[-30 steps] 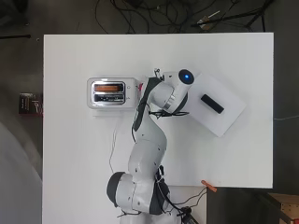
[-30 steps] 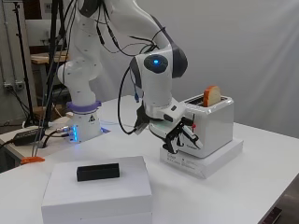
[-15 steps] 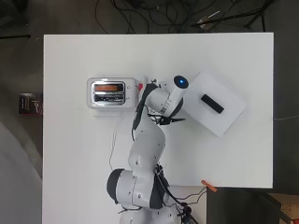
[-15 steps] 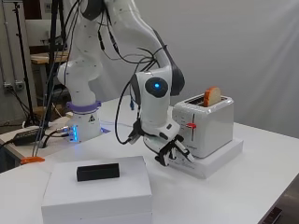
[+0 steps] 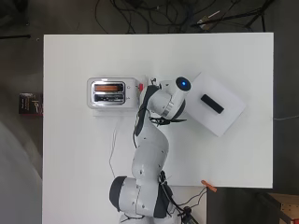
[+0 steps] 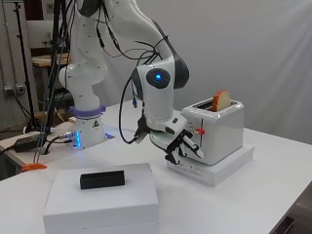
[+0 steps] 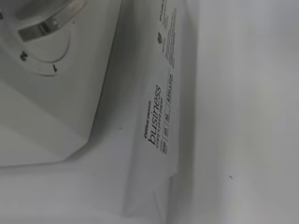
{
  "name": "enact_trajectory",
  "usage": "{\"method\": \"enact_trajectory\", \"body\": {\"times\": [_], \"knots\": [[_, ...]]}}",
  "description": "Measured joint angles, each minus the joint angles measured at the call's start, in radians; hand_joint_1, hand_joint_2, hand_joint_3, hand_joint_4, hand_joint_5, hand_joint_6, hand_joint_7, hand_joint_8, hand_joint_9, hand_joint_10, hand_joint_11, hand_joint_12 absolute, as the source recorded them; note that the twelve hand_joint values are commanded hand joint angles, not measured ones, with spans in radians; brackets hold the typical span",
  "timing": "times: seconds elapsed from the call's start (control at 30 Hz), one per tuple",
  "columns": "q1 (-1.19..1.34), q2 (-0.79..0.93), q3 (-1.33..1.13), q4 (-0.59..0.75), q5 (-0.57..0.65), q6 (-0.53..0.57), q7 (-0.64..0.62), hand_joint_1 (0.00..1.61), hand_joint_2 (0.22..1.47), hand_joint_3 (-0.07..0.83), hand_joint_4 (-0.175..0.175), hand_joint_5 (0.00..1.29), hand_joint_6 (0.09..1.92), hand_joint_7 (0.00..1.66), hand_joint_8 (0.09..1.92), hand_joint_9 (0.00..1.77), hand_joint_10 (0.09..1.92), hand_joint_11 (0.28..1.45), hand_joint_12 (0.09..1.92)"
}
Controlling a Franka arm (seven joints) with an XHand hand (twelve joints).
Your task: Teleoperate dual arm-hand system to toast a bread
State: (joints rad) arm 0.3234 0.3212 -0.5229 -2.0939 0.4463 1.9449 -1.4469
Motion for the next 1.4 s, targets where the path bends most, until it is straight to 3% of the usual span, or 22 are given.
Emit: {"method": "enact_trajectory", "body": {"times": [0.07, 0.13, 0.43, 0.6, 0.73, 0.83, 0.97, 1.1, 1.4], "knots": [[-0.006, 0.006, -0.003, 0.001, -0.026, -0.011, 0.012, 0.19, 1.19, -0.001, -0.092, 0.35, 0.09, 0.98, 1.92, 1.3, 1.92, 0.88, 1.82], [-0.01, 0.009, -0.005, 0.001, -0.027, -0.009, 0.012, 0.19, 1.19, -0.002, -0.087, 0.34, 0.09, 0.93, 1.92, 1.23, 1.92, 0.8, 1.8], [-0.024, -0.159, 0.009, -0.11, -0.066, 0.061, 0.037, 0.24, 1.18, -0.001, -0.078, 0.32, 0.09, 0.87, 1.92, 1.14, 1.92, 0.71, 1.75], [0.019, -0.219, -0.015, -0.066, -0.166, 0.039, 0.121, 0.24, 1.2, 0.003, -0.09, 0.36, 0.09, 1.05, 1.92, 1.35, 1.92, 0.91, 1.85], [-0.025, -0.122, 0.055, 0.028, -0.063, 0.006, 0.093, 0.23, 1.21, 0.002, -0.096, 0.42, 0.09, 1.2, 1.92, 1.47, 1.92, 1.02, 1.88], [-0.06, -0.027, 0.11, 0.12, 0.006, -0.022, 0.098, 0.22, 1.21, 0.002, -0.096, 0.45, 0.09, 1.24, 1.92, 1.49, 1.92, 1.04, 1.88], [-0.082, 0.037, 0.159, 0.185, -0.009, -0.051, 0.12, 0.19, 1.22, 0.004, -0.095, 0.47, 0.09, 1.26, 1.92, 1.5, 1.92, 1.04, 1.89], [-0.092, 0.067, 0.163, 0.195, -0.029, -0.053, 0.132, 0.17, 1.23, 0.002, -0.1, 0.45, 0.09, 1.24, 1.92, 1.48, 1.92, 0.98, 1.89], [-0.134, 0.116, 0.152, 0.124, -0.003, -0.043, 0.126, 0.21, 1.23, -0.001, -0.122, 0.31, 0.09, 1.3, 1.92, 1.53, 1.92, 1.07, 1.92]]}}
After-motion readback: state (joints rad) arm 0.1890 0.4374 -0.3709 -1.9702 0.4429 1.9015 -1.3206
